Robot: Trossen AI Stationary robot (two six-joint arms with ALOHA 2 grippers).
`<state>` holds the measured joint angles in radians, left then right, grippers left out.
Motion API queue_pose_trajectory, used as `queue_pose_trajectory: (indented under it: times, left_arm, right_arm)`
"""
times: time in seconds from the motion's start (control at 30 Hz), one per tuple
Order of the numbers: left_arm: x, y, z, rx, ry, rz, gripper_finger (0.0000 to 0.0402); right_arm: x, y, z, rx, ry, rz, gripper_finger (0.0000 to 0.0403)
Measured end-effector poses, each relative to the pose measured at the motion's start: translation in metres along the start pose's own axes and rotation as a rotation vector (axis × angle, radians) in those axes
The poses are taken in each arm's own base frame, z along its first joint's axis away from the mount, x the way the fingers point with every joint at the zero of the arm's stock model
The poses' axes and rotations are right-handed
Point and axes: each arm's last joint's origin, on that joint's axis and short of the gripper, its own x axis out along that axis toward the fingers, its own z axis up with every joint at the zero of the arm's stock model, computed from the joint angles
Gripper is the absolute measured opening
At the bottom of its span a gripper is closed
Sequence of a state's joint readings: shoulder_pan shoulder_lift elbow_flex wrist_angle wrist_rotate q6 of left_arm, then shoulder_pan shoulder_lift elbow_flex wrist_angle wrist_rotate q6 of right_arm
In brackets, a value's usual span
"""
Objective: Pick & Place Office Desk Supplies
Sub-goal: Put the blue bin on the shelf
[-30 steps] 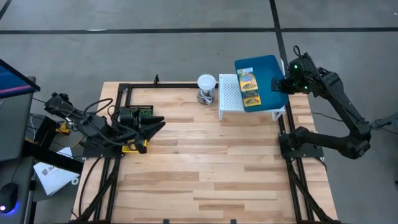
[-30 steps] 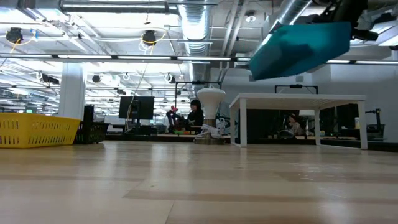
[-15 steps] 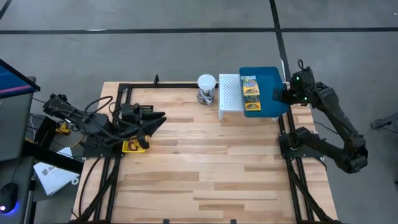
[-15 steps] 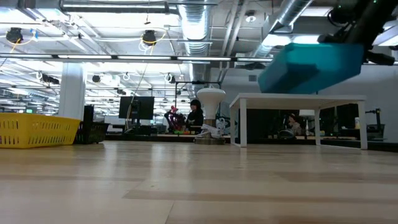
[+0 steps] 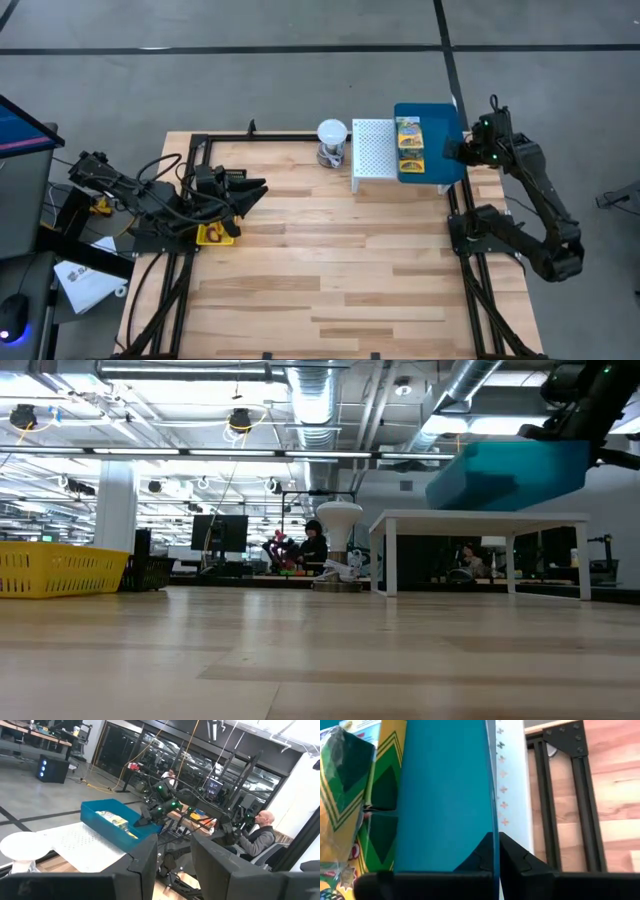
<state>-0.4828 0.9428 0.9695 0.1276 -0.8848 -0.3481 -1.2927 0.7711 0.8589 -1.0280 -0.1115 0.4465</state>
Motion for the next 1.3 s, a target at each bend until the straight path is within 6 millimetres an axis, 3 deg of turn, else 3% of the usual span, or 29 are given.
queue_pose_trajectory:
  times: [0.63, 1.3]
  left_arm:
    - [0.0, 0.0, 0.0, -0.009, 0.0, 0.001, 0.0113]
    - [0.0, 0.0, 0.001, -0.015, -0.006, -0.001, 0.0113]
  right_arm:
    - [-0.003, -0.018, 0.003, 0.01, 0.014, -0.038, 0.0]
    - [-0.004, -0.025, 0.007, -0.009, -0.004, 0.006, 0.0]
